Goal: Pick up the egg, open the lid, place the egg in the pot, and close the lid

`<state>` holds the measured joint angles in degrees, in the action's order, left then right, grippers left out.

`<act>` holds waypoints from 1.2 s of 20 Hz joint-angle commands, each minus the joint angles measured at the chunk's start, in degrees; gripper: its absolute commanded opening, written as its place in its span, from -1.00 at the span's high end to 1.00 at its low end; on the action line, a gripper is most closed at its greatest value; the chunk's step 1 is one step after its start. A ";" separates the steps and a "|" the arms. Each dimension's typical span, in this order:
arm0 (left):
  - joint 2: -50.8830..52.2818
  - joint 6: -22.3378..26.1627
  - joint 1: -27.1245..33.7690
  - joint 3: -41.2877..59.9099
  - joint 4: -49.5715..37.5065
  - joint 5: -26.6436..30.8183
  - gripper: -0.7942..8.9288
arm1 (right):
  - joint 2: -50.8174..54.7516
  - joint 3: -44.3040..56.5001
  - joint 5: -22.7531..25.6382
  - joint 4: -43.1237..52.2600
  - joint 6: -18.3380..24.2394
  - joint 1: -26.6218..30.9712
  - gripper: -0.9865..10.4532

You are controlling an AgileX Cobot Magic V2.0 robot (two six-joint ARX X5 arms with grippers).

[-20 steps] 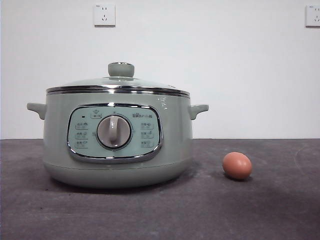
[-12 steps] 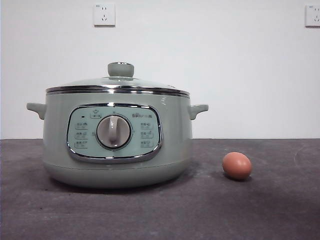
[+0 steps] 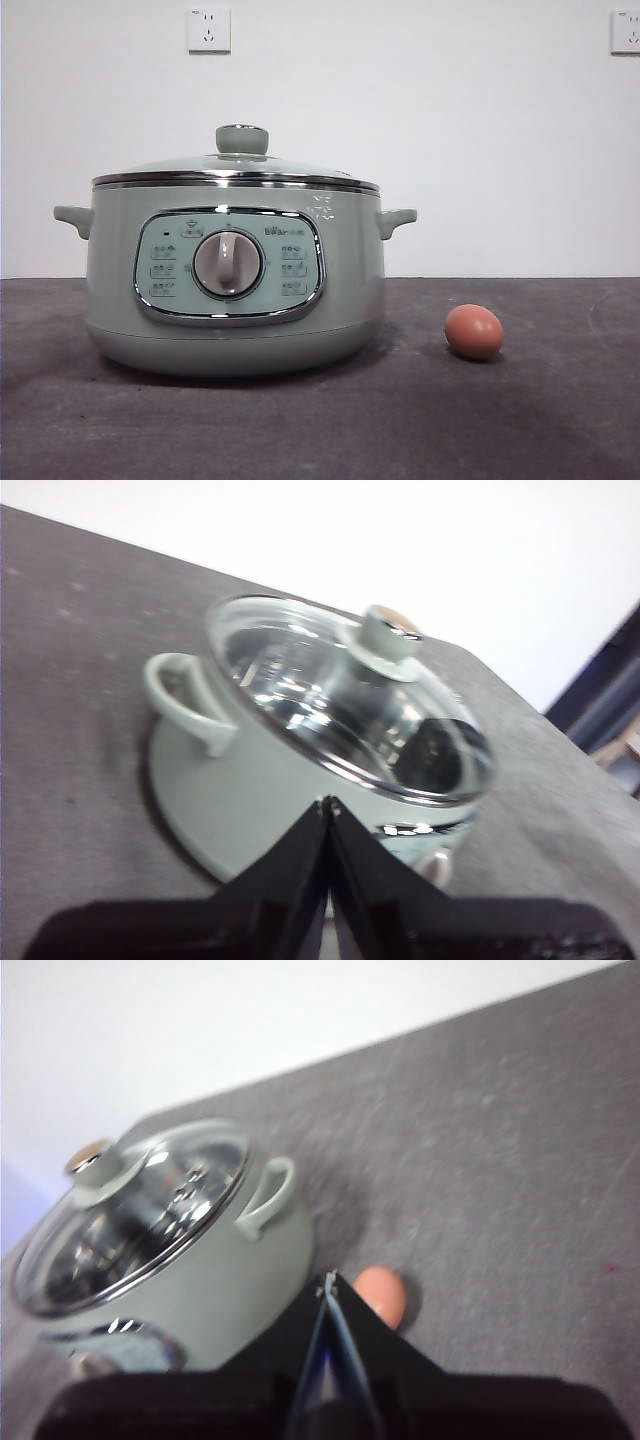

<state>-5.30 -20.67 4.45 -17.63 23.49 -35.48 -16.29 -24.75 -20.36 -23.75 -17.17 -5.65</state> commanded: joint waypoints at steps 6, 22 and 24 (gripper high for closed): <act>-6.60 11.63 0.07 -12.22 13.92 -4.70 0.85 | -13.05 -16.26 -5.27 -19.56 16.50 -0.11 0.85; -20.20 29.81 0.07 -28.96 39.65 -3.52 0.34 | -25.14 -31.91 -5.07 -43.85 27.17 -0.11 0.53; -20.44 29.70 0.07 -28.96 39.32 -3.52 -0.42 | -25.33 -31.91 -5.05 -43.36 25.59 -0.11 0.05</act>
<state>-25.76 8.56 4.45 -46.44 63.31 -39.03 -41.58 -56.58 -25.39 -67.53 9.34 -5.65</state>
